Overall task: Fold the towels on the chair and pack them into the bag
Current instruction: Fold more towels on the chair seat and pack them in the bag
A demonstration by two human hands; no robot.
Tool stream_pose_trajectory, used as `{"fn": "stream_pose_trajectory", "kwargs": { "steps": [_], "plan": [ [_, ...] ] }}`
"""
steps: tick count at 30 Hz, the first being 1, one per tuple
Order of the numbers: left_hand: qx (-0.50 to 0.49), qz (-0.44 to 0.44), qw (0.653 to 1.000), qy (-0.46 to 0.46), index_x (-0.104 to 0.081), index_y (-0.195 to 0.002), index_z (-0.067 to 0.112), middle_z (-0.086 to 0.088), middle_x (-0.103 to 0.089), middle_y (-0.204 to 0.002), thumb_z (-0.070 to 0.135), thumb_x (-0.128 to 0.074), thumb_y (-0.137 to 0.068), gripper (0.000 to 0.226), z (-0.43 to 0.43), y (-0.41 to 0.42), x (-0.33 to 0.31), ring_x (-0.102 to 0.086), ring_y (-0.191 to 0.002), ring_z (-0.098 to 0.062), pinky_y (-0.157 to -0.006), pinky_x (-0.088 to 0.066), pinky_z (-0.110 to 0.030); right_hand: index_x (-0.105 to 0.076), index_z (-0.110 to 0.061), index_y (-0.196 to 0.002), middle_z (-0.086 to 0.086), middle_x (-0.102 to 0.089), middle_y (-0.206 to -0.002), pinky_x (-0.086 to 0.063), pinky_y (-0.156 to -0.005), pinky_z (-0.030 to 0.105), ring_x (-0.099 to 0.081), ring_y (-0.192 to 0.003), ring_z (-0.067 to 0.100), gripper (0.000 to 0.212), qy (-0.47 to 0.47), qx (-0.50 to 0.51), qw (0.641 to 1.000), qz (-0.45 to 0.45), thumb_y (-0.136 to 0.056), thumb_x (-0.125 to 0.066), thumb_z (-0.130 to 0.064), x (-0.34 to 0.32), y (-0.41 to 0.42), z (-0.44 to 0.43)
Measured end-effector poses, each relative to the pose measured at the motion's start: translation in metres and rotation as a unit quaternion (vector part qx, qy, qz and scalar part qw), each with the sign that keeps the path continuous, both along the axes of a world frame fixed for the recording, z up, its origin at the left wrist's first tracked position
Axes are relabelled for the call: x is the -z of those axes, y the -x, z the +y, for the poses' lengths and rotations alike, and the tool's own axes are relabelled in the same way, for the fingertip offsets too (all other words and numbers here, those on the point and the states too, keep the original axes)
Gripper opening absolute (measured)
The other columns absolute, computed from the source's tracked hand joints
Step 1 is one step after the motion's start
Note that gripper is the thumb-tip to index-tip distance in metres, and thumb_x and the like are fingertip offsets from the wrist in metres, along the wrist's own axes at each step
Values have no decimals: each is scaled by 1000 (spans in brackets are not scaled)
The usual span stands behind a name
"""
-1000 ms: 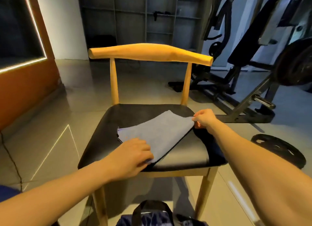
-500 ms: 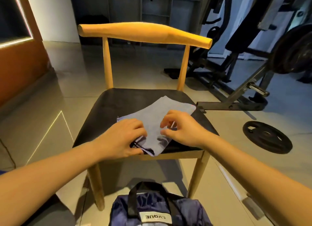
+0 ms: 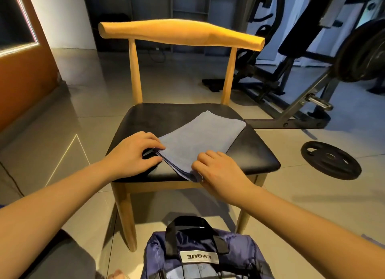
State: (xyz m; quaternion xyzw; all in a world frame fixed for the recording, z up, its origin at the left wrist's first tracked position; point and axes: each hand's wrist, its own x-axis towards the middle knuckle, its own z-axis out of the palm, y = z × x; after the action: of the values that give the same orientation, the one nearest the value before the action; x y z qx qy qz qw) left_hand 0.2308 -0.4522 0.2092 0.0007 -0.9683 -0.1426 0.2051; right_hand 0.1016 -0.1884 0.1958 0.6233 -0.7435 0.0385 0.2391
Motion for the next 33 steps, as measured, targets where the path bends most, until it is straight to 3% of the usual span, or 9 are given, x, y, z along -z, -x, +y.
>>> {"fn": "stream_pose_trajectory", "kwargs": {
  "steps": [2,5,8,12,16,19,23,30,33],
  "plan": [
    [3,-8,1000,-7,-71,-120,33,20,-60,-117,41,-69,-92,29,0,2,0,-54,-109,-4,-96,-50,-28,-61,-17,-91,3,-56,-87,-46,-61,39,-50,-75,24,13,29,7,999,-46,-83,-71,-17,0,-3,0],
    [16,-20,1000,-14,-70,-117,34,22,-58,-119,38,-73,-88,29,1,6,-1,-53,-113,-2,-97,-45,-20,-61,-19,-87,-5,-55,-81,-38,-65,30,-48,-75,16,6,92,31,974,-207,-88,-66,-22,-6,-7,6],
    [28,-30,998,-48,-70,-115,36,24,-58,-120,37,-77,-86,30,1,8,-2,-52,-117,1,-95,-44,-16,-63,-20,-81,-9,-56,-74,-33,-64,27,-48,-73,11,19,134,62,941,-305,-95,-63,-32,-5,-7,11],
    [21,-29,997,-67,-73,-116,37,24,-62,-119,39,-77,-87,29,-1,8,-1,-55,-113,2,-94,-46,-18,-69,-18,-79,-5,-62,-75,-41,-69,34,-52,-78,13,33,147,82,924,-343,-95,-58,-45,0,-6,13],
    [5,-12,998,-58,-76,-112,32,20,-64,-116,34,-72,-91,21,0,10,-1,-58,-110,-4,-95,-51,-24,-73,-17,-87,-8,-53,-85,-44,-71,30,-49,-85,10,24,169,95,906,-377,-99,-63,-35,2,-10,14],
    [12,-12,999,-51,-73,-107,30,17,-63,-113,34,-66,-95,14,4,10,-2,-57,-109,-7,-93,-50,-25,-70,-17,-87,-5,-47,-81,-40,-66,31,-49,-78,11,23,168,138,889,-404,-101,-60,-32,4,-15,14],
    [9,-47,995,-92,-66,-96,34,16,-57,-107,35,-61,-99,6,9,19,-5,-52,-106,-8,-89,-46,-23,-54,-19,-68,-6,-44,-61,-30,-58,36,-40,-60,11,35,167,180,854,-458,-101,-58,-28,6,-16,15],
    [-42,-67,983,-168,-60,-77,26,5,-57,-95,35,-62,-99,25,14,37,-8,-54,-92,-15,-79,-42,-28,-44,-14,-55,6,-37,-56,-31,-57,37,-36,-55,19,47,161,228,825,-491,-97,-59,-28,4,-9,14],
    [-78,-59,978,-184,-64,-73,18,-2,-60,-90,38,-65,-98,31,20,43,-11,-56,-85,-19,-77,-46,-35,-51,0,-57,20,-51,-56,-47,-55,47,-46,-54,30,51,174,242,827,-477,-88,-60,-40,5,-7,14]
  ]
}}
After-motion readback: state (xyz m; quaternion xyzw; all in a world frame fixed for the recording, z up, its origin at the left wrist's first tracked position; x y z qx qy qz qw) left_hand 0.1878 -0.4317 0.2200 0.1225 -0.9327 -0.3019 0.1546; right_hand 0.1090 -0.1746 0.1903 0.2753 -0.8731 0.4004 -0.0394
